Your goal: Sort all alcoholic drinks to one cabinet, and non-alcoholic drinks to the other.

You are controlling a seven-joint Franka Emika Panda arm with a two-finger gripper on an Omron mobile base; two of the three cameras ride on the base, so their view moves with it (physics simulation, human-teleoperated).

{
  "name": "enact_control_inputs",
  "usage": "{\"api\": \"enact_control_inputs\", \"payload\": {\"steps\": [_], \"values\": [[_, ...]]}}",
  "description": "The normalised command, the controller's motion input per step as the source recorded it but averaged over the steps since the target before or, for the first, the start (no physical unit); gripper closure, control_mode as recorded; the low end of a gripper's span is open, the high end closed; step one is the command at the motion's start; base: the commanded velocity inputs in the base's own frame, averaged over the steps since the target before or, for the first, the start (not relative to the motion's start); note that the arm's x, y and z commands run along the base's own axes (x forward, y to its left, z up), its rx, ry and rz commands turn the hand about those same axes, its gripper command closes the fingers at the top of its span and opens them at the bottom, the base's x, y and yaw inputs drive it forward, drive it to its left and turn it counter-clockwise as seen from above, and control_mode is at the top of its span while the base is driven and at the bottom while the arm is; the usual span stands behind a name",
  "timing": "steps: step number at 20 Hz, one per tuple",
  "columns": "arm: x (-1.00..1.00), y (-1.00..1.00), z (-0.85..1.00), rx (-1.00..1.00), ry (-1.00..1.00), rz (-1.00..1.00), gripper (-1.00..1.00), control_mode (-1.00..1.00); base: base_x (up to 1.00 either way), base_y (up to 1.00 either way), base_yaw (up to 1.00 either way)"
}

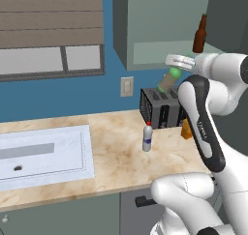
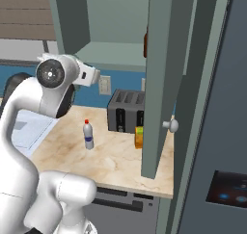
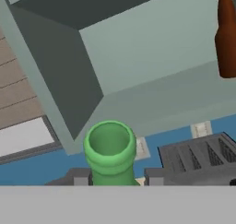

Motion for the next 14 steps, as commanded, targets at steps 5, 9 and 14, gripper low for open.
{"api": "enact_control_inputs", "payload": {"steps": [5,9,14], "values": [[0.01,0.00,0.54,0.00,0.00,-0.09,1.00,-1.00,0.00,0.00,0.00],[0.00,0.00,0.46,0.00,0.00,-0.08,1.00,-1.00,0.00,0.00,0.00],[0.06,0.00,0.15,-0.01,-0.02,-0.08,1.00,-1.00,0.00,0.00,0.00]]}}
